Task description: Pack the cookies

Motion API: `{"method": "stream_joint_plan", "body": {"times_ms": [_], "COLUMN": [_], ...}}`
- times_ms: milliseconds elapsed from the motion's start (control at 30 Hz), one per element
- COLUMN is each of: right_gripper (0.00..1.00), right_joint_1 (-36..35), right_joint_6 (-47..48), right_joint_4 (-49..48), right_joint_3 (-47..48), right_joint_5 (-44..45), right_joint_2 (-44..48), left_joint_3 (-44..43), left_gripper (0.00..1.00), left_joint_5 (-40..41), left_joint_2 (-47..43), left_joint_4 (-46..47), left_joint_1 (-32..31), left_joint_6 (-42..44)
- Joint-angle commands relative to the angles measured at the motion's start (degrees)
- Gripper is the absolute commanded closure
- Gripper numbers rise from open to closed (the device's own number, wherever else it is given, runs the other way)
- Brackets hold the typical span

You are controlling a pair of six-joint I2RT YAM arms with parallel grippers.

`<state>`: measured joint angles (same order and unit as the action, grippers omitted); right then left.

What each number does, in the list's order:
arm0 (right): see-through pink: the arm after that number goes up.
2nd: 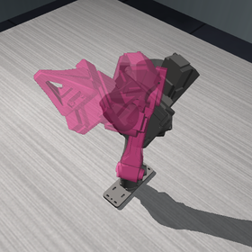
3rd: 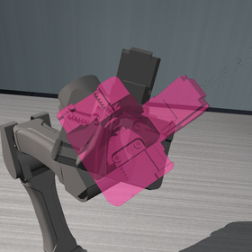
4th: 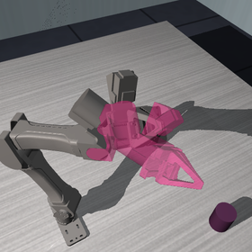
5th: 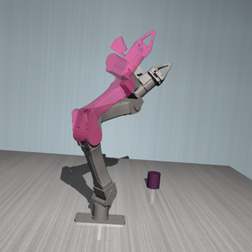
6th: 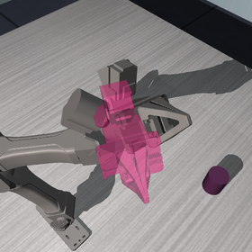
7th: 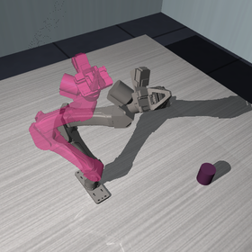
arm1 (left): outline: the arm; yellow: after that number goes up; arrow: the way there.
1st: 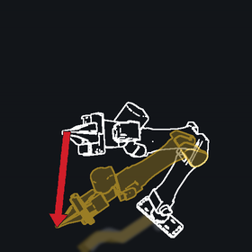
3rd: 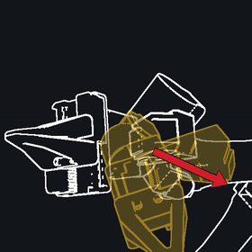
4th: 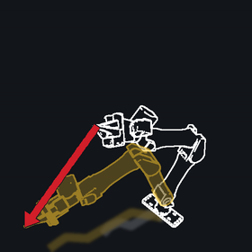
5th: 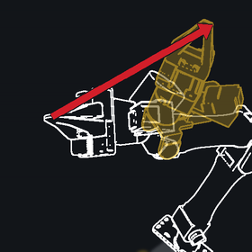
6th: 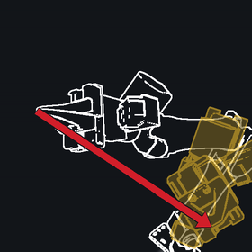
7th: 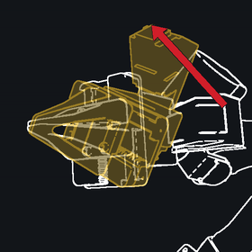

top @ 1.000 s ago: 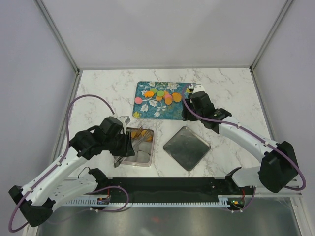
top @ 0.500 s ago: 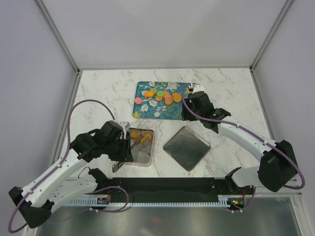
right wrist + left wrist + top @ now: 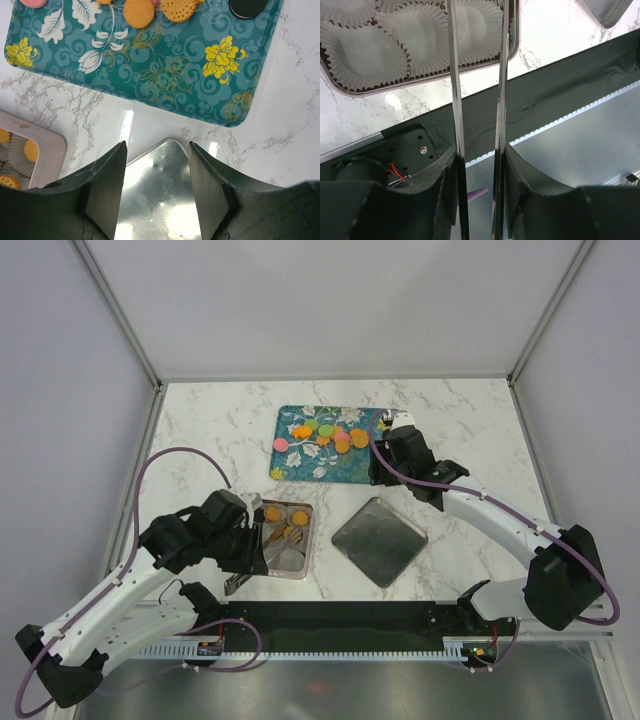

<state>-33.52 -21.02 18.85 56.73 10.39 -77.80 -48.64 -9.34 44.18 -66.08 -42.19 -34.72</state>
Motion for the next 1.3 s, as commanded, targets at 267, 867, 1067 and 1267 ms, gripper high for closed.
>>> {"method": "stream_joint_plan", "body": {"times_ms": [267, 867, 1067, 1267], "right_gripper": [0.4, 0.4, 0.4, 0.4], "right_joint_1": [0.1, 0.1, 0.1, 0.0], "right_joint_6": [-0.5, -0.4, -0.4, -0.3], "right_joint_4": [-1.8, -2.1, -2.3, -2.2], "right_joint_3": [1.0, 0.6, 0.3, 0.2], "right_joint_5": [0.1, 0.0, -0.2, -0.2], "right_joint_2": [0.2, 0.2, 0.1, 0.1], "left_joint_3": [-0.2, 1.0, 0.9, 1.0], "left_gripper": [0.57, 0.56, 0.55, 0.53], "left_joint_5": [-1.7, -2.3, -2.3, -2.2], "left_joint_2": [-0.3, 1.4, 2.1, 3.0], "left_joint_4": [-0.3, 3.0, 3.9, 5.0], "left_joint_1": [-0.3, -0.3, -0.3, -0.3], "left_joint_6": [-0.9, -1.0, -1.1, -1.1]}}
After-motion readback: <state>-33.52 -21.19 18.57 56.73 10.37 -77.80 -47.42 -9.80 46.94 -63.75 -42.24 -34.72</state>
